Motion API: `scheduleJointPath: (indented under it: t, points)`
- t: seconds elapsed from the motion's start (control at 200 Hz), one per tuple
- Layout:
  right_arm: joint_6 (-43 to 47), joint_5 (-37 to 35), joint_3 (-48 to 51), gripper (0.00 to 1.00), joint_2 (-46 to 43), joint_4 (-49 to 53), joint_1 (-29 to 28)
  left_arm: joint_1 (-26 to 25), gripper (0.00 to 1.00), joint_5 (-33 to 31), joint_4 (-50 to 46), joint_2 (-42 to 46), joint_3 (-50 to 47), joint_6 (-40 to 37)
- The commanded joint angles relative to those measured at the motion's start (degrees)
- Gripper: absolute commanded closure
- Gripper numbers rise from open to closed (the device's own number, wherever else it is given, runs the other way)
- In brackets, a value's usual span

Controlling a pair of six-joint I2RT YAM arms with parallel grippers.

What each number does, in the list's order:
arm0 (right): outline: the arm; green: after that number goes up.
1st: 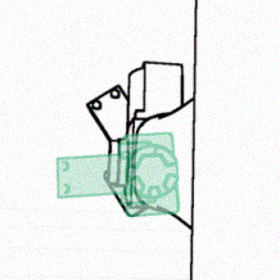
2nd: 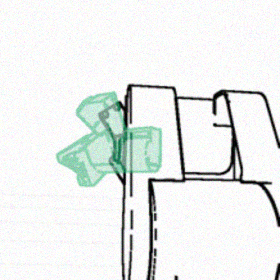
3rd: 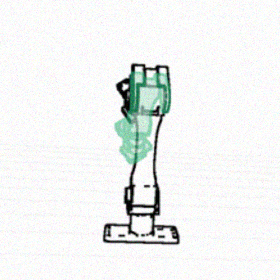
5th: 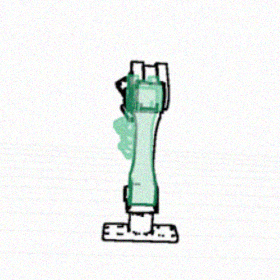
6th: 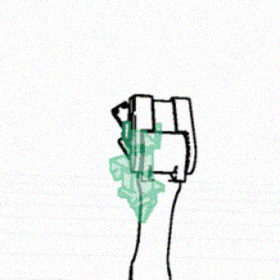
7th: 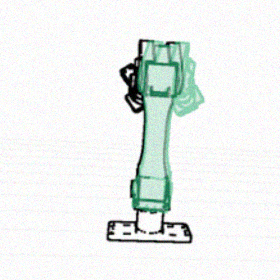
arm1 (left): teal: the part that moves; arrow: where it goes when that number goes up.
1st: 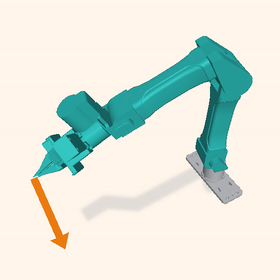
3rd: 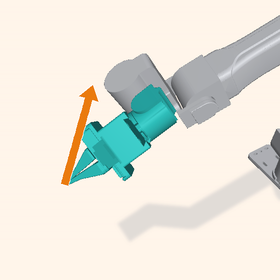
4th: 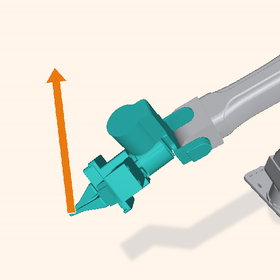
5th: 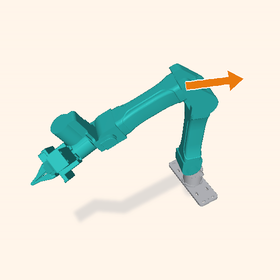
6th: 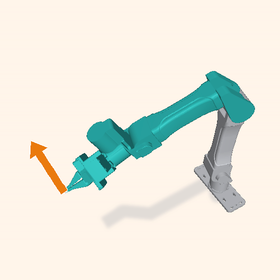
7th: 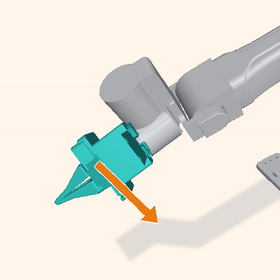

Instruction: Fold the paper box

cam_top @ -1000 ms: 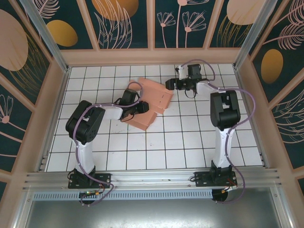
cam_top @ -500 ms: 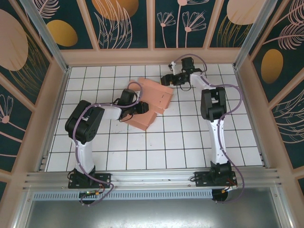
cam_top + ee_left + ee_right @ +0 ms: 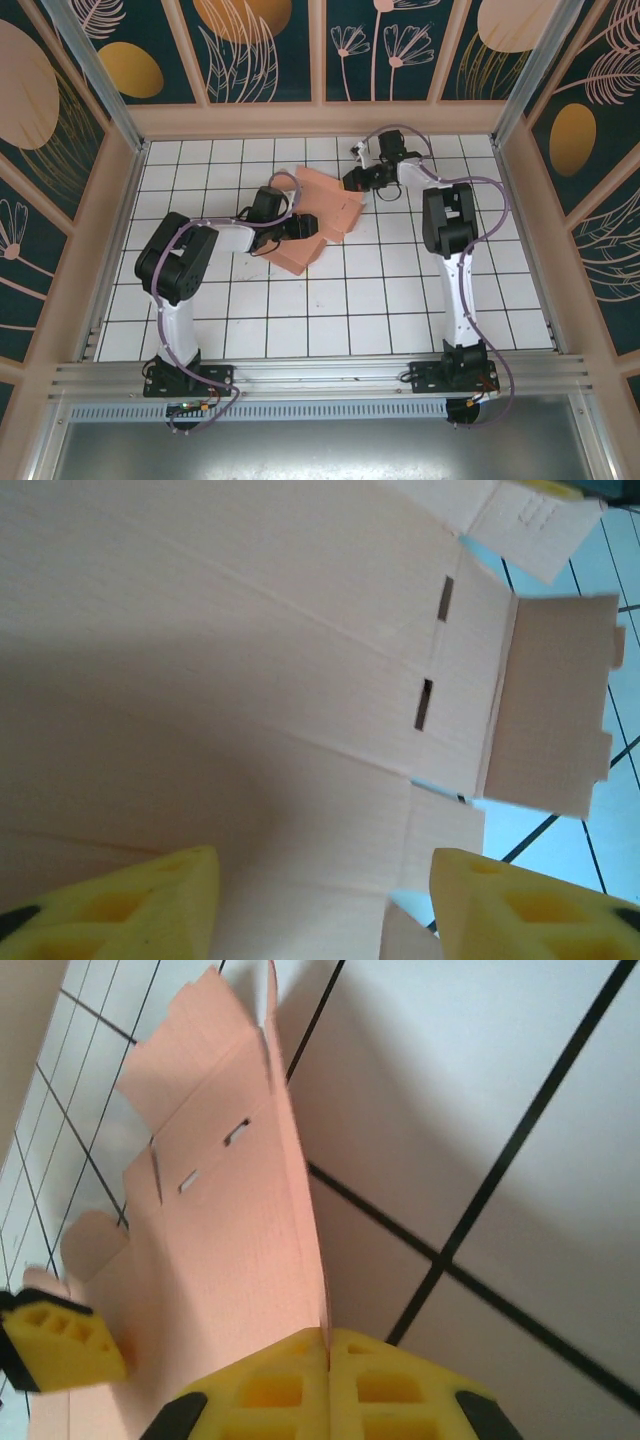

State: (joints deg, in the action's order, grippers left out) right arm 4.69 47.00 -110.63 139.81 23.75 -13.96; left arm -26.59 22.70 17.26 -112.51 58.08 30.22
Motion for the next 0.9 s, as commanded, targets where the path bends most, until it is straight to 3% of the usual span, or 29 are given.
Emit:
scheduleJointPath:
  t: [0.0, 0.085, 0.385, 0.531, 0.691, 0.896]
  points:
    - [-4.6, -2.6, 6.4, 1.00, -8.3, -9.4, 0.6, 0.3, 0.16, -0.9, -6.5, 1.3, -2.0, 0.2]
    - [-8.4, -4.6, 13.6, 1.00, -12.7, -16.2, 1.4, 0.3, 0.01, -1.9, -5.9, 5.1, -4.2, 0.4]
    - [-24.1, -22.3, 50.1, 1.00, -36.4, -46.4, 0.3, 0.2, 0.01, -7.9, -2.5, 14.0, -8.4, 3.7]
    - [-27.9, -38.0, 63.2, 1.00, -46.1, -50.0, -3.6, 0.3, 0.01, -6.8, -1.1, 13.9, -8.3, 5.4]
    - [-38.1, -55.8, 78.4, 1.00, -56.3, -54.9, -10.2, 0.0, 0.01, -6.1, -1.0, 13.8, -7.5, 6.3]
    - [-42.2, -58.2, 86.8, 1.00, -61.6, -60.0, -14.4, -3.2, 0.02, -6.4, -4.3, 10.7, -2.8, 5.0]
